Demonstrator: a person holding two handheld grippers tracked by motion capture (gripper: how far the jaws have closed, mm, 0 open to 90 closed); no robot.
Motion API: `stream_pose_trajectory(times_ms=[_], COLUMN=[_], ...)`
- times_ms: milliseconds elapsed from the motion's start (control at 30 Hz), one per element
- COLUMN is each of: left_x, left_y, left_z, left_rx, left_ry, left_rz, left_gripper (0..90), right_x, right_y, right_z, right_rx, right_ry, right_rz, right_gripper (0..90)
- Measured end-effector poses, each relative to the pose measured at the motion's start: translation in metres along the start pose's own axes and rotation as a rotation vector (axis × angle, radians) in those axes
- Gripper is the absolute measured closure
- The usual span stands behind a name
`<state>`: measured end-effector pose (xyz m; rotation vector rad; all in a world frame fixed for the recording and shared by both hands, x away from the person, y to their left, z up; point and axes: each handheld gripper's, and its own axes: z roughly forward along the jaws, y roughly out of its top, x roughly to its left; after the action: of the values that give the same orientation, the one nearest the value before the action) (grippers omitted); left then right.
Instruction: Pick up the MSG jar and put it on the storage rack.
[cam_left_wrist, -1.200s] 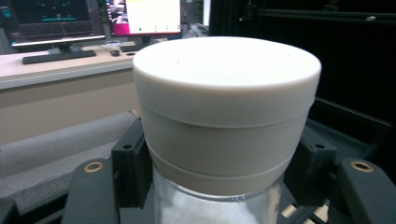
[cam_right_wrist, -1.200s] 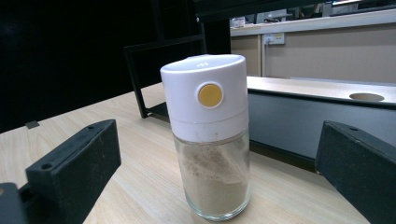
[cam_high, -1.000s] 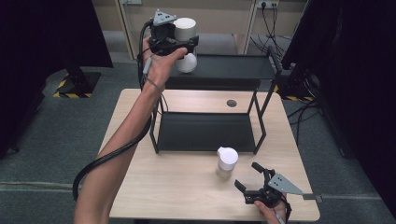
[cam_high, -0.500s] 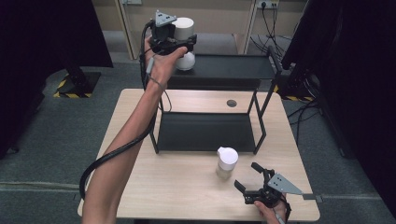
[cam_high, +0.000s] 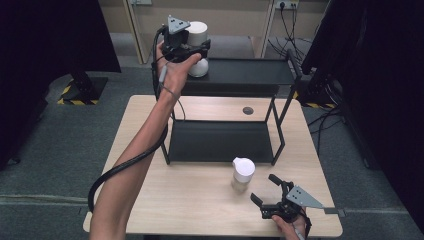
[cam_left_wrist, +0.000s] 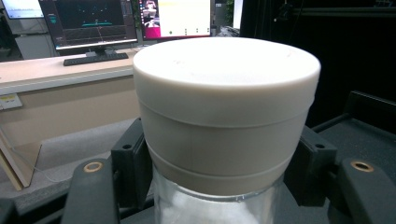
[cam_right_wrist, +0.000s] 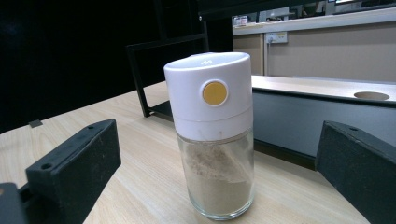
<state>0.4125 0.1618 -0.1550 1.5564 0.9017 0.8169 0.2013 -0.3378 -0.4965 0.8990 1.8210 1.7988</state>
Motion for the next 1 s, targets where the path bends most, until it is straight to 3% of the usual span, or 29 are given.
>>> stream_pose_trajectory(times_ms=[133, 300, 333, 467, 833, 1000], left_x=[-0.002, -0.009, -0.008, -0.009, -0.007, -0.009], left_y=[-0.004, -0.001, -0.002, -0.002, -0.008, -0.01], left_z=[0.0, -0.003, -0.003, -0.005, -0.015, -0.021], left_rx=[-0.017, -0.011, -0.011, -0.009, -0.035, -0.031], left_ry=[0.009, 0.049, 0.05, 0.054, 0.033, 0.021], left_rz=[-0.005, -0.029, -0.057, -0.072, -0.085, -0.063], left_gripper=[34.1, 10.8, 8.4, 0.1, 0.0, 0.0], right_x=[0.0, 0.0, 0.0, 0.0, 0.0, 0.0], right_y=[0.0, 0.0, 0.0, 0.0, 0.0, 0.0], right_z=[0.0, 0.0, 0.001, 0.001, 0.001, 0.002], right_rx=[-0.001, -0.003, -0.003, -0.002, 0.001, 0.003], right_ry=[0.002, 0.003, 0.005, 0.007, 0.006, 0.008], right_rz=[-0.002, 0.001, 0.003, 0.0, 0.001, 0.0], right_gripper=[0.4, 0.4, 0.4, 0.4, 0.4, 0.4])
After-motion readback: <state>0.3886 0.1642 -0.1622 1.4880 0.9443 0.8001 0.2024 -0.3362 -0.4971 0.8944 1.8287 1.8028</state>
